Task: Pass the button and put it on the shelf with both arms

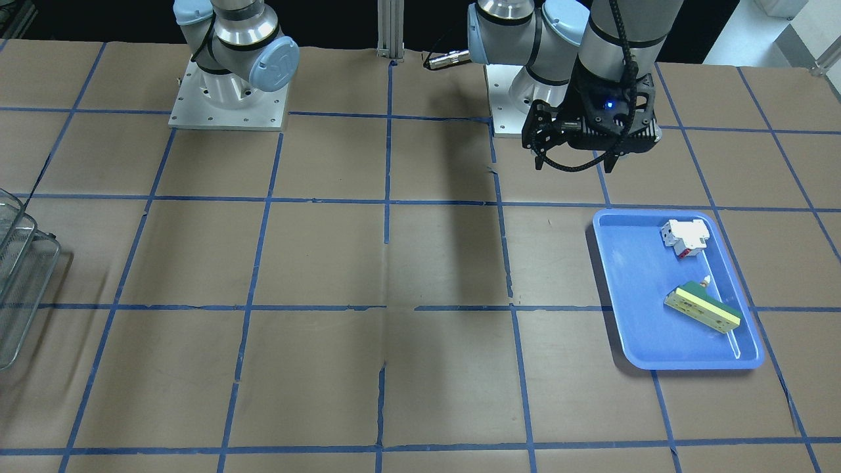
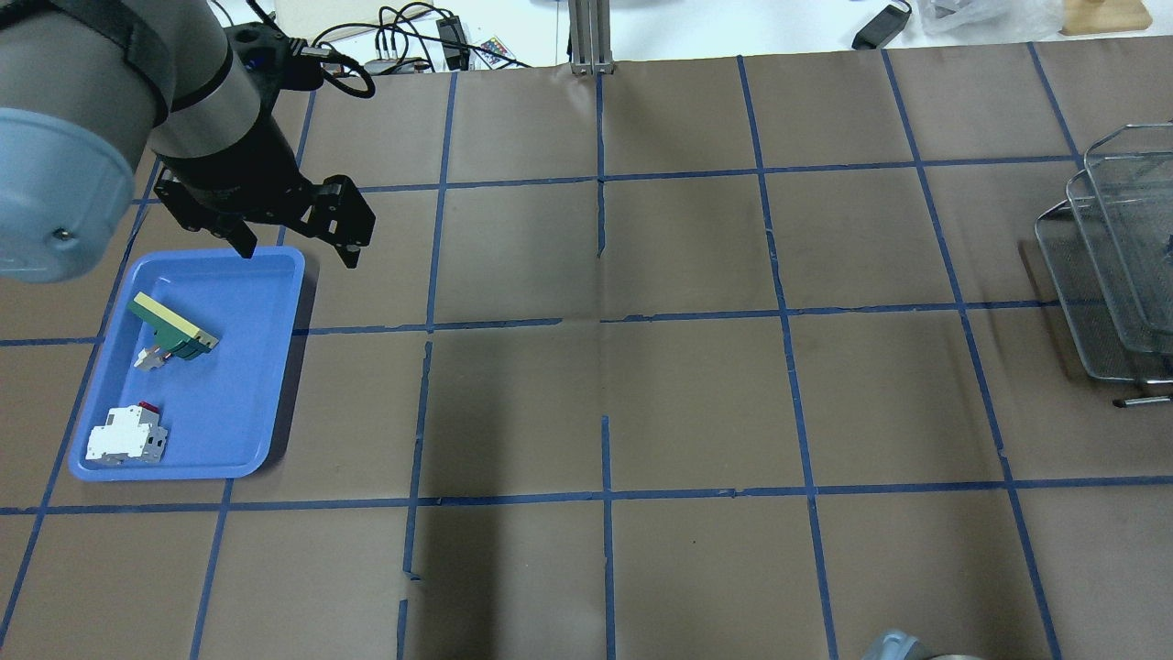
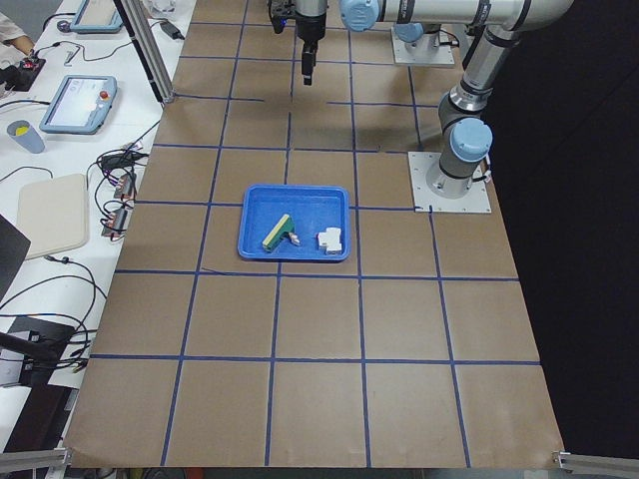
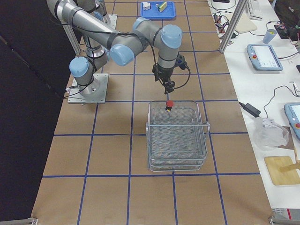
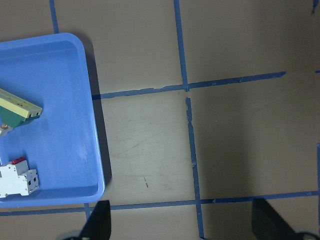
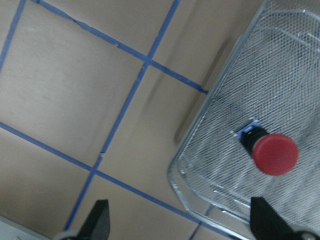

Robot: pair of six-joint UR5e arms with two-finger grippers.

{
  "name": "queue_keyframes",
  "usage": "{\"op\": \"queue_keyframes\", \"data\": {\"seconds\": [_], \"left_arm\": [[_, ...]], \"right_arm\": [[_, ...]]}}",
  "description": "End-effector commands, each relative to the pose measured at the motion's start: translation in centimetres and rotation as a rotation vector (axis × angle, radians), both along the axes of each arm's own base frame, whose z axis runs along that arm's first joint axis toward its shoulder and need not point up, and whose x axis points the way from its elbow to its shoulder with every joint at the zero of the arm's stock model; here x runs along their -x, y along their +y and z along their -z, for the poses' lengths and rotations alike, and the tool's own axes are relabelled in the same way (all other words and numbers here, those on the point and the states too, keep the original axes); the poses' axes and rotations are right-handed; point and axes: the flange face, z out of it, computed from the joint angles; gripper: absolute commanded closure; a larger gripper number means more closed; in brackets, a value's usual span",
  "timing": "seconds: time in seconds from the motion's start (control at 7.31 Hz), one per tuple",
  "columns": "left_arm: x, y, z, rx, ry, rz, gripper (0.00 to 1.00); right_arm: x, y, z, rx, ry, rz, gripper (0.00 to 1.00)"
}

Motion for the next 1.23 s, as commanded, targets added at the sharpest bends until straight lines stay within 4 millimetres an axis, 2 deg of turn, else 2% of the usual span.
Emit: {"op": "queue_keyframes", "data": {"seconds": [0.0,0.14,0.41,0.55,0.68,0.96,1.09], "left_arm": [[0.0,0.0,0.0,0.001,0.0,0.0,0.0],[0.0,0.0,0.0,0.001,0.0,0.0,0.0],[0.0,0.0,0.0,0.001,0.0,0.0,0.0],[0.0,0.0,-0.1,0.002,0.0,0.0,0.0],[0.0,-0.1,-0.1,0.004,0.002,0.0,0.0],[0.0,-0.2,-0.1,0.01,0.006,0.0,0.0],[0.1,-0.2,-0.2,0.011,0.008,0.002,0.0]], "right_arm": [[-12.4,1.9,-4.0,0.013,0.029,0.266,0.0],[-18.3,2.3,-3.8,-0.001,0.038,0.382,0.0],[-28.9,3.8,-3.8,0.005,0.055,0.497,0.0],[-32.7,5.0,-3.5,0.001,0.058,0.505,0.0],[-33.6,5.9,-3.6,-0.005,0.027,0.499,0.0],[-33.5,7.6,-5.1,0.019,0.016,0.509,0.0],[-33.6,7.9,-4.8,-0.01,0.017,0.507,0.0]]}}
